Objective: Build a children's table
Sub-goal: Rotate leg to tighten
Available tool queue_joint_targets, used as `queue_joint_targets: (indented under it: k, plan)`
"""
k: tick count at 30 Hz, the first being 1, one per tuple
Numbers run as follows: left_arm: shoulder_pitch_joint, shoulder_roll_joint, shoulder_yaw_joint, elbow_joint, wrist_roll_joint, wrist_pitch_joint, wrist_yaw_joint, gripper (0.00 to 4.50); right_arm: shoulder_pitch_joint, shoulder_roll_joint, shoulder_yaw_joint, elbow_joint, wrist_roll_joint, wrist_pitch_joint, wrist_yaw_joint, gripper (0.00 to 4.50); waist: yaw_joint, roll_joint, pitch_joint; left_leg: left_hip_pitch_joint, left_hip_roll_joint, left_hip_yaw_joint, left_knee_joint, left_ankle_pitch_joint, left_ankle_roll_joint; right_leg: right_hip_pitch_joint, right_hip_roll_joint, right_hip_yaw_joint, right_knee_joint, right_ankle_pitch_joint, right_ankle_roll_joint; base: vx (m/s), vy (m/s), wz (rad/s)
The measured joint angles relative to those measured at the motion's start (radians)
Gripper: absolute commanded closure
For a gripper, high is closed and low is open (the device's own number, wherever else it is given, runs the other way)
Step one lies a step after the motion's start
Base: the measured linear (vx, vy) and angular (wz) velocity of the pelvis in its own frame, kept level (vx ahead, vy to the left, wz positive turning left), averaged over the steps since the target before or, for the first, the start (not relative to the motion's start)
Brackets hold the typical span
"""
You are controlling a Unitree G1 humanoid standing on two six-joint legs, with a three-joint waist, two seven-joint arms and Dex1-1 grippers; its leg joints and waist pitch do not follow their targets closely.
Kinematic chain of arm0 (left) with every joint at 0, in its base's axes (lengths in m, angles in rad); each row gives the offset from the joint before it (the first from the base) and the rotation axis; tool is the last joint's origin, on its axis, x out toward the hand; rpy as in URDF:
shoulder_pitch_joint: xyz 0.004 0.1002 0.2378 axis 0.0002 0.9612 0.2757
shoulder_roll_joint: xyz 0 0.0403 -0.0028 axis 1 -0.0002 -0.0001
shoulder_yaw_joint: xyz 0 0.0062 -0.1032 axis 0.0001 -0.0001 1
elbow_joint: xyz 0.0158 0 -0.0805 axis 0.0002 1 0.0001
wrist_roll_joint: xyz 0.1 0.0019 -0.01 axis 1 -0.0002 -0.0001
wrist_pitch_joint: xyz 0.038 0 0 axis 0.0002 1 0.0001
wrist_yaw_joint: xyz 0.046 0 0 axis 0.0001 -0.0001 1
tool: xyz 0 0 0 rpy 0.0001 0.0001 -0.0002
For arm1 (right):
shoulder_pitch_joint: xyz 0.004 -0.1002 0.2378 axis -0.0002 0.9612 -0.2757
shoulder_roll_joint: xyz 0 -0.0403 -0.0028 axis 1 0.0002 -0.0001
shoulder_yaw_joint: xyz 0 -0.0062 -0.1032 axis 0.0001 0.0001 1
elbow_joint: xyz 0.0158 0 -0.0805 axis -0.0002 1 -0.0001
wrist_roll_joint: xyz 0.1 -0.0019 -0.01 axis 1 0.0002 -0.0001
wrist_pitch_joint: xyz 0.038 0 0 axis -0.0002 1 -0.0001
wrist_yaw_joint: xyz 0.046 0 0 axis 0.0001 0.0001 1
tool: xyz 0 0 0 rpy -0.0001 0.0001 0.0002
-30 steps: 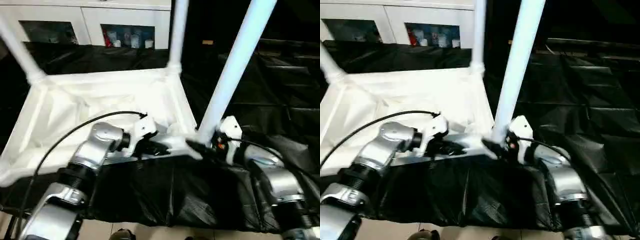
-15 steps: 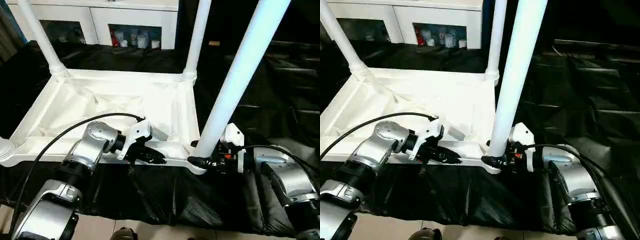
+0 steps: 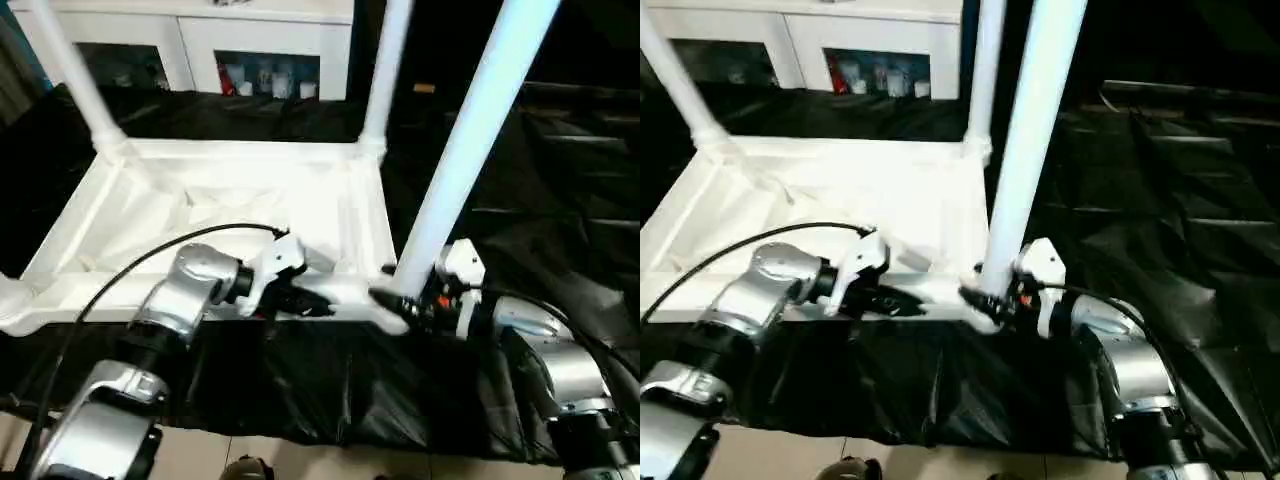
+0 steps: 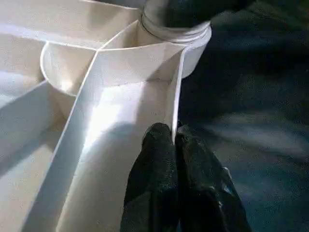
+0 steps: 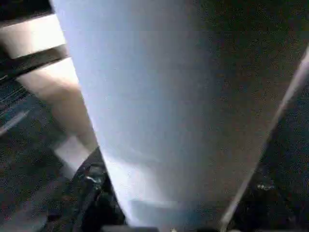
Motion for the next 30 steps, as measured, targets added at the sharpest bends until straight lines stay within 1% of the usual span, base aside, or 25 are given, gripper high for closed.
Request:
queue_joint_targets:
  k: [2, 3, 6, 10, 11, 12, 13, 15, 17, 19, 20, 21, 22, 23, 24, 25, 29, 30]
  plan:
    - [-0.002, -0.035, 0.0, -0.002, 0.008, 0.019, 0.064, 4.5, -0.025, 0.03, -0.016, 0.033, -0.022, -0.004, -0.115, 2.45, -0.004, 0.001, 0.0, 0.001, -0.001, 0.0, -0.001, 0.0, 0.0, 0.0, 0.0, 0.001, 0.0, 0.0, 0.0, 0.0, 0.0, 0.0]
    - [-0.003, -0.051, 0.001, -0.002, 0.016, 0.026, 0.096, 4.5, -0.04, 0.061, -0.028, 0.052, -0.037, -0.005, -0.186, 2.47, -0.007, 0.0, -0.001, 0.001, -0.001, 0.0, -0.001, 0.0, 0.0, 0.001, 0.0, 0.001, 0.0, 0.0, 0.0, 0.0, 0.0, 0.0]
    - [-0.007, -0.098, 0.009, -0.002, 0.033, 0.052, 0.175, 4.5, -0.077, 0.115, -0.049, 0.1, -0.071, -0.016, -0.352, 2.49, -0.007, 0.001, -0.002, 0.001, -0.001, 0.0, -0.002, 0.0, 0.0, 0.001, 0.0, 0.001, -0.001, -0.001, 0.002, 0.0, 0.0, 0.0]
    - [-0.008, -0.138, 0.009, -0.003, 0.04, 0.074, 0.229, 4.5, -0.099, 0.138, -0.055, 0.141, -0.116, -0.049, -0.456, 2.49, -0.006, 0.008, -0.009, 0.0, -0.001, 0.0, -0.002, 0.0, 0.0, 0.001, 0.0, 0.001, -0.004, 0.0, 0.001, 0.0, 0.0, 0.0]
    - [-0.008, -0.14, 0.009, -0.004, 0.04, 0.077, 0.234, 4.5, -0.101, 0.14, -0.055, 0.148, -0.123, -0.061, -0.462, 2.17, -0.006, 0.009, -0.01, 0.0, -0.002, 0.0, -0.002, 0.0, 0.0, 0.001, 0.0, 0.001, -0.004, 0.0, 0.001, 0.0, 0.0, 0.0]
    - [-0.008, -0.14, 0.009, -0.005, 0.04, 0.078, 0.234, 4.5, -0.101, 0.144, -0.059, 0.15, -0.124, -0.078, -0.463, 1.97, -0.005, 0.01, -0.01, -0.001, -0.001, 0.0, -0.002, 0.0, 0.0, 0.001, 0.0, 0.001, -0.004, 0.0, 0.001, 0.0, 0.0, 0.0]
    - [-0.008, -0.14, 0.009, -0.007, 0.04, 0.078, 0.232, 4.5, -0.1, 0.145, -0.064, 0.15, -0.121, -0.083, -0.458, 1.97, -0.005, 0.01, -0.01, -0.001, -0.001, 0.0, -0.002, 0.0, 0.0, 0.001, 0.0, 0.001, -0.004, -0.001, 0.002, 0.0, 0.0, 0.0]
    - [-0.006, -0.138, 0.009, -0.012, 0.04, 0.078, 0.226, 4.5, -0.096, 0.15, -0.081, 0.148, -0.101, -0.088, -0.421, 1.74, -0.004, 0.012, -0.011, -0.001, -0.001, 0.0, -0.002, 0.0, 0.0, 0.001, 0.0, 0.001, -0.005, -0.001, 0.002, 0.0, 0.0, 0.0]
    - [-0.001, -0.132, 0.009, -0.017, 0.039, 0.074, 0.219, 4.5, -0.094, 0.15, -0.082, 0.146, -0.091, -0.091, -0.397, 1.48, -0.006, 0.013, -0.011, -0.002, -0.001, 0.0, -0.002, 0.0, 0.0, 0.001, 0.0, 0.001, -0.005, -0.001, 0.002, 0.0, 0.0, 0.0]
    - [0.001, -0.126, 0.009, -0.019, 0.039, 0.068, 0.213, 4.5, -0.092, 0.149, -0.082, 0.145, -0.081, -0.092, -0.377, 1.4, -0.007, 0.013, -0.012, -0.002, 0.0, 0.0, -0.002, 0.0, 0.0, 0.001, 0.001, 0.0, -0.005, -0.001, 0.002, 0.0, 0.0, 0.0]
    - [0.004, -0.119, 0.008, -0.023, 0.039, 0.063, 0.204, 4.5, -0.087, 0.141, -0.078, 0.137, -0.078, -0.091, -0.349, 1.28, -0.008, 0.013, -0.012, -0.002, 0.0, 0.0, -0.003, 0.0, 0.0, 0.0, 0.001, 0.0, -0.005, -0.001, 0.002, 0.0, 0.0, 0.0]
    - [0.008, -0.106, 0.007, -0.028, 0.033, 0.059, 0.183, 4.5, -0.072, 0.12, -0.063, 0.123, -0.073, -0.092, -0.299, 1.28, -0.008, 0.013, -0.011, -0.003, 0.0, 0.0, -0.003, 0.0, 0.0, 0.0, 0.002, 0.0, -0.005, -0.001, 0.002, 0.0, 0.0, 0.0]
    - [0.012, -0.097, 0.007, -0.035, 0.03, 0.058, 0.169, 4.5, -0.063, 0.107, -0.052, 0.114, -0.07, -0.093, -0.27, 1.09, -0.009, 0.013, -0.011, -0.003, 0.0, -0.001, -0.003, 0.0, 0.0, 0.0, 0.002, 0.0, -0.005, -0.001, 0.003, 0.0, 0.0, 0.0]
    - [0.015, -0.088, 0.007, -0.039, 0.029, 0.054, 0.158, 4.5, -0.057, 0.099, -0.046, 0.107, -0.068, -0.093, -0.248, 1.09, -0.009, 0.013, -0.011, -0.003, 0.0, -0.001, -0.004, 0.0, 0.0, 0.0, 0.002, 0.0, -0.005, -0.001, 0.003, 0.0, 0.0, 0.0]
    - [0.022, -0.064, 0.004, -0.048, 0.021, 0.043, 0.117, 4.5, -0.042, 0.063, -0.022, 0.088, -0.055, -0.092, -0.171, 1.09, -0.009, 0.013, -0.011, -0.003, 0.001, -0.001, -0.004, 0.0, 0.0, -0.001, 0.002, 0.0, -0.005, -0.001, 0.003, 0.0, 0.0, 0.0]
    - [0.026, -0.048, 0.001, -0.052, 0.016, 0.036, 0.084, 4.5, -0.027, 0.042, -0.009, 0.074, -0.039, -0.091, -0.113, 1.09, -0.008, 0.013, -0.011, -0.003, 0.001, -0.001, -0.004, 0.0, 0.0, -0.001, 0.002, -0.001, -0.005, -0.002, 0.003, 0.0, 0.0, 0.0]
    - [0.034, -0.006, -0.005, -0.057, -0.001, 0.016, -0.014, 4.5, 0.005, -0.012, 0.014, 0.027, 0.005, -0.077, 0.05, 1.09, -0.004, 0.014, -0.011, -0.004, 0.001, 0.0, -0.003, 0.0, 0.001, -0.002, 0.002, -0.001, -0.005, -0.002, 0.003, 0.0, 0.0, 0.0]
    - [0.034, 0.008, -0.009, -0.057, -0.01, 0.011, -0.049, 4.5, 0.019, -0.049, 0.031, 0.001, 0.022, -0.063, 0.116, 1.09, -0.003, 0.013, -0.011, -0.005, 0.0, 0.0, -0.003, 0.0, 0.002, -0.002, 0.001, -0.001, -0.005, -0.002, 0.003, 0.0, 0.0, 0.0]
